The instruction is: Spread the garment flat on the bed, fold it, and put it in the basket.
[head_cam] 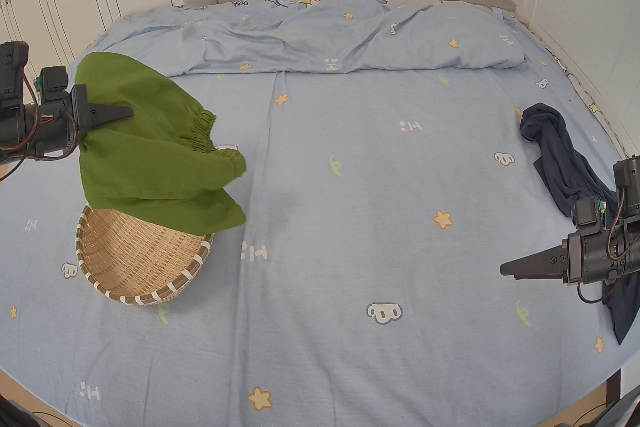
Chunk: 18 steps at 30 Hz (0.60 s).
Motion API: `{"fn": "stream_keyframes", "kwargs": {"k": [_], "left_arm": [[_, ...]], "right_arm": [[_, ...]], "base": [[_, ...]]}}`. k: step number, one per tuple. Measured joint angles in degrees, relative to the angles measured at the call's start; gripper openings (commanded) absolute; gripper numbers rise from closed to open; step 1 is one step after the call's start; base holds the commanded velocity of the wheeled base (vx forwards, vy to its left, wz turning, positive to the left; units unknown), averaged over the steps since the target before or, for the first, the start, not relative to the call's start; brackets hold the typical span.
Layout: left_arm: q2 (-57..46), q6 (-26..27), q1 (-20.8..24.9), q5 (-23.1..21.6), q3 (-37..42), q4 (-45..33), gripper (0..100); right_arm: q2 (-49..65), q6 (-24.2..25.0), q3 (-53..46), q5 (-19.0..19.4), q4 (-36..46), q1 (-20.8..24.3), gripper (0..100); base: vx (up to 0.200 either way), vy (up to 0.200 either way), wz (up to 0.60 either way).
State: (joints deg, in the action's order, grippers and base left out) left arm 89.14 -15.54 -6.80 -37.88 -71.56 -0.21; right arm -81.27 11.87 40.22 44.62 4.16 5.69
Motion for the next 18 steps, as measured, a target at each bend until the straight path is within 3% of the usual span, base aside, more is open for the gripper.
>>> {"fn": "stream_keyframes", "kwargs": {"k": [18], "left_arm": [[6.0, -4.2, -9.6, 1.0, 15.4, 0.4, 0]], "right_arm": [[1.3, 0.5, 0.0, 0.1, 0.5, 1.4, 100]], "base": [[0.0, 0.0, 0.0]]}}
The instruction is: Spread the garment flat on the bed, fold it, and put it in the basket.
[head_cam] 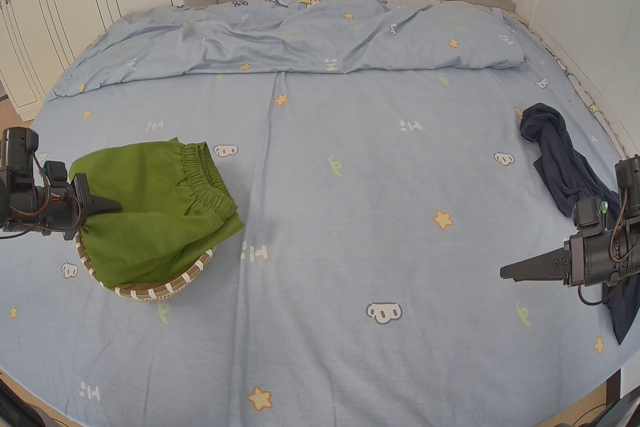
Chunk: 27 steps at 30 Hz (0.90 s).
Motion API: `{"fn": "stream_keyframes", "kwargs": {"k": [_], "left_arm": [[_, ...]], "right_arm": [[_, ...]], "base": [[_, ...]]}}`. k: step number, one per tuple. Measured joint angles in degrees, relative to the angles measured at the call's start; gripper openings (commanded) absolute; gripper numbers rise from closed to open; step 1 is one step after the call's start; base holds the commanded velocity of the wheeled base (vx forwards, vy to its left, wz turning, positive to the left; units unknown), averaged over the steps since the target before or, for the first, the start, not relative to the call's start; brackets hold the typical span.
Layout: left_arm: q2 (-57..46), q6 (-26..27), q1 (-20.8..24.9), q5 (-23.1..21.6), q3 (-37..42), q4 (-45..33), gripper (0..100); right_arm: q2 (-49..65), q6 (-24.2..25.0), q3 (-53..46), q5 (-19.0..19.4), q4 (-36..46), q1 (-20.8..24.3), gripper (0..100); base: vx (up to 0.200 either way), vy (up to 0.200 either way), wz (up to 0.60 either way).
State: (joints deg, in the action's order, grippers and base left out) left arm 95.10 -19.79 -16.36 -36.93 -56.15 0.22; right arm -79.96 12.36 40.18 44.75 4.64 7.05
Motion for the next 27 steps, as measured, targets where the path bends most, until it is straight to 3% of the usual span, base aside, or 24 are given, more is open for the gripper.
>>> {"fn": "stream_keyframes", "kwargs": {"k": [4, 9, 16, 17, 27], "left_arm": [[3.5, -0.2, -1.0, 1.2, 0.9, -0.3, 0], [7.7, -0.4, -0.6, 7.9, 0.2, -2.7, 0], [11.5, -1.5, 0.7, 11.0, -3.5, -6.5, 0], [11.8, -1.5, 0.8, 11.0, -3.7, -6.6, 100], [9.2, -1.5, 1.1, 11.1, -4.5, -11.1, 100]], "right_arm": [[0.6, 0.1, 0.0, 0.0, 0.1, 0.2, 100], [1.1, 0.1, -0.2, 0.0, 0.1, 0.2, 100], [1.3, 0.1, -0.2, 0.0, 0.1, 0.2, 100], [1.3, 0.1, -0.2, 0.0, 0.1, 0.3, 100], [1.4, 0.1, -0.3, 0.0, 0.1, 0.3, 100]], "base": [[0.0, 0.0, 0.0], [0.0, 0.0, 0.0], [0.0, 0.0, 0.0], [0.0, 0.0, 0.0], [0.0, 0.0, 0.0]]}}
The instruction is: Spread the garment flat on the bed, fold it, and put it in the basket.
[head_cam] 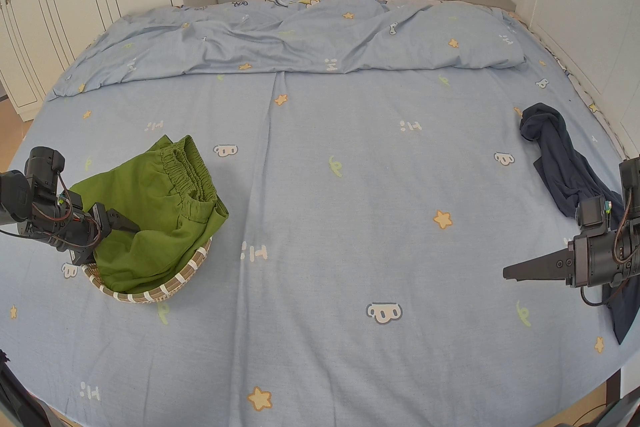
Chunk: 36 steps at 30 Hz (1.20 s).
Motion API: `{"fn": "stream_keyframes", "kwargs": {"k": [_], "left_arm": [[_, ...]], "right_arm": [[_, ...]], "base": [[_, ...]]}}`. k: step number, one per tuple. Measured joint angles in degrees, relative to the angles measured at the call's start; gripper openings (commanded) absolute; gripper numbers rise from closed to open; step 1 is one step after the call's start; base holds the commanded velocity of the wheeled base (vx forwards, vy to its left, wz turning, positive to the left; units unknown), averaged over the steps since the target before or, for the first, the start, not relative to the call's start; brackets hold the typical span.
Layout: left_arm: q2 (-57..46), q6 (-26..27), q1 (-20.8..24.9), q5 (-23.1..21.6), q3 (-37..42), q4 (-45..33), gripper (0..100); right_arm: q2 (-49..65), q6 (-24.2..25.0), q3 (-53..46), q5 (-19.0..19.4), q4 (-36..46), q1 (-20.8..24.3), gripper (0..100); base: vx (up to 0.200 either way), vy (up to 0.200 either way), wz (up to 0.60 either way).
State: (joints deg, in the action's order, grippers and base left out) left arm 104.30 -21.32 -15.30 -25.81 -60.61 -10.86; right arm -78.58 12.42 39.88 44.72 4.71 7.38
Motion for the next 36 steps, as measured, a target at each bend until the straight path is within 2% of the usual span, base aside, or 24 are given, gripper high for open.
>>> {"fn": "stream_keyframes", "kwargs": {"k": [4, 13, 19, 24, 26, 30, 36], "left_arm": [[-3.7, 0.1, -0.1, 0.0, -0.7, -3.3, 100], [-14.5, 2.4, -0.4, 1.1, -4.4, -15.8, 100], [-22.1, 3.8, 1.0, 1.8, -5.8, -20.2, 100], [-29.1, 1.6, 6.6, 2.8, -5.6, -22.9, 100], [-33.0, -0.3, 11.2, 3.9, -5.0, -23.8, 100], [-41.1, -2.6, 18.0, 7.5, -2.8, -24.9, 100], [-56.5, -4.6, 22.9, 12.5, 2.6, -27.9, 100]], "right_arm": [[0.0, 0.0, 0.0, 0.0, 0.0, 0.0, 100], [0.0, 0.0, -0.2, 0.0, -0.1, 0.9, 100], [1.0, -0.6, -1.3, -1.1, -0.2, 1.5, 100], [5.7, -2.0, -4.3, -6.2, -0.7, 3.3, 100], [9.4, -2.9, -6.3, -9.0, -1.2, 4.2, 100], [17.9, -3.9, -10.5, -12.1, -2.1, 5.2, 100], [34.0, -4.3, -17.3, -15.5, -1.6, 4.8, 100]], "base": [[0.0, 0.0, 0.0], [0.0, 0.0, 0.0], [0.0, 0.0, 0.0], [0.0, 0.0, 0.0], [0.0, 0.0, 0.0], [0.0, 0.0, 0.0], [0.0, 0.0, 0.0]]}}
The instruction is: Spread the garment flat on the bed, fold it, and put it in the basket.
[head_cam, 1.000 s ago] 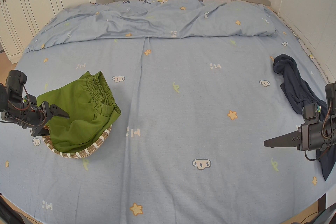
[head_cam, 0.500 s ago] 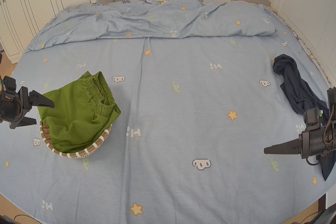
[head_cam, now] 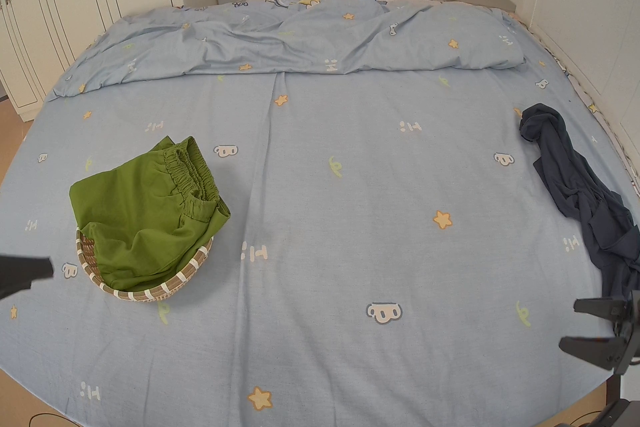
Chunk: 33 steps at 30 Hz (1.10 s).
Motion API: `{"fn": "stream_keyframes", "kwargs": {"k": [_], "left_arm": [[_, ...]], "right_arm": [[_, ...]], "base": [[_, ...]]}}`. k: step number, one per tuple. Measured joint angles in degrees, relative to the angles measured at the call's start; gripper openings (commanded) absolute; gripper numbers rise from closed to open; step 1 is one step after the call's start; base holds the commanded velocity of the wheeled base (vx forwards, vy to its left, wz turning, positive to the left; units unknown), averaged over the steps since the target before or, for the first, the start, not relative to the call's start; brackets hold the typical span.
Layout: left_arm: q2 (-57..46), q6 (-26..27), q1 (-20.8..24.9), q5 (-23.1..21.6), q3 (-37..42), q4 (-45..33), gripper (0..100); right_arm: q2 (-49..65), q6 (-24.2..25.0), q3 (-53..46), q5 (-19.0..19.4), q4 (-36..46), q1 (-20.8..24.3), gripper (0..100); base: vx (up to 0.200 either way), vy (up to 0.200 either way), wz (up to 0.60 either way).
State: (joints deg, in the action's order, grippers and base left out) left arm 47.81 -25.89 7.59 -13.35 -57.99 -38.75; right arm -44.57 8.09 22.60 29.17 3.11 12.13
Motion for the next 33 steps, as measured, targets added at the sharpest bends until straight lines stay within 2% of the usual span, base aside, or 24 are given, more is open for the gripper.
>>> {"fn": "stream_keyframes", "kwargs": {"k": [8, 16, 20, 25, 29, 33], "left_arm": [[-21.2, -1.4, -0.2, 3.6, 10.9, -4.2, 100], [-36.6, -1.9, -7.4, 5.6, 24.9, -4.5, 100], [-41.3, 0.0, -8.4, 5.9, 31.8, 2.2, 100], [-44.8, 3.9, -8.1, 7.7, 40.4, 14.4, 100], [-46.2, 12.0, -7.9, 10.8, 46.9, 29.0, 100], [-46.8, 21.2, -7.8, 12.9, 51.6, 36.9, 100]], "right_arm": [[20.6, 0.7, -6.8, -3.0, 6.2, -2.2, 100], [35.0, 3.7, -10.3, -6.7, 10.9, -3.8, 100], [37.5, 3.7, -11.5, -7.8, 11.3, -4.2, 100], [38.8, 3.3, -13.2, -10.1, 11.0, -4.5, 100], [39.2, 3.2, -14.1, -13.0, 9.9, -4.9, 100], [40.0, 1.6, -15.7, -17.3, 5.5, -7.0, 100]], "base": [[0.0, 0.0, 0.0], [0.0, 0.0, 0.0], [0.0, 0.0, 0.0], [0.0, 0.0, 0.0], [0.0, 0.0, 0.0], [0.0, 0.0, 0.0]]}}
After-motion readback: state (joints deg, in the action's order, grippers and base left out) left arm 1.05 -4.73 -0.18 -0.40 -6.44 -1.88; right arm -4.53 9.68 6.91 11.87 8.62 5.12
